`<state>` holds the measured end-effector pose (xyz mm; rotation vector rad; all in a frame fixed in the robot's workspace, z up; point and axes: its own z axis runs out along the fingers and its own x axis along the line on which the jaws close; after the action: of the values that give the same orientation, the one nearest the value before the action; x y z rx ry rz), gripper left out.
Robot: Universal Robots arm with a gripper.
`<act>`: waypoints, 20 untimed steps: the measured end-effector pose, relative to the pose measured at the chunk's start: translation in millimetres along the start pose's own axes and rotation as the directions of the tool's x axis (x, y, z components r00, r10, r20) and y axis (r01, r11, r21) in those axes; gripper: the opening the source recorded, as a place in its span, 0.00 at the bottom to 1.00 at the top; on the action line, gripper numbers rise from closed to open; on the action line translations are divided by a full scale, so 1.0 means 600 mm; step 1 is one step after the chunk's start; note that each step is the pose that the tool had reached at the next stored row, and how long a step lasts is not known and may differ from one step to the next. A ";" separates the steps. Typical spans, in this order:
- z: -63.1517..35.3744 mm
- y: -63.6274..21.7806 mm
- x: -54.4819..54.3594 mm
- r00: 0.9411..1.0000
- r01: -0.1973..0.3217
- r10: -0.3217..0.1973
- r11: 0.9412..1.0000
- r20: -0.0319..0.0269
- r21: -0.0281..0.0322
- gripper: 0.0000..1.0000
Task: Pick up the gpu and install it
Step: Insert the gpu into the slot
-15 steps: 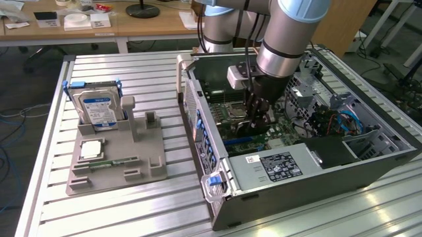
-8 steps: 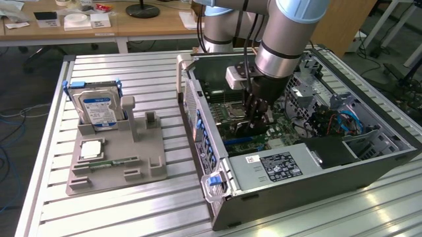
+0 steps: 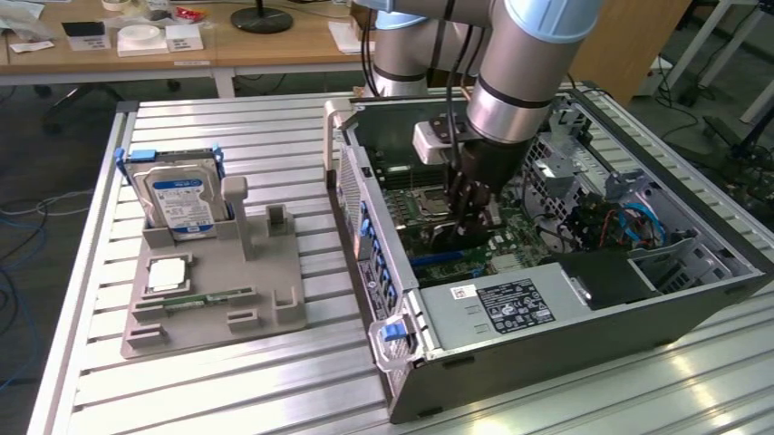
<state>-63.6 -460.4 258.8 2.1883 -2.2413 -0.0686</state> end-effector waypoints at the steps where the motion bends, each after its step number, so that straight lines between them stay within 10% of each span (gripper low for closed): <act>1: 0.000 0.001 0.000 1.000 0.000 0.000 1.000 0.000 0.000 0.26; 20: 0.010 0.004 0.001 1.000 -0.016 0.016 1.000 0.000 0.000 0.26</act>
<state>-66.4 -460.7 252.6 2.1707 -2.2586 -0.0685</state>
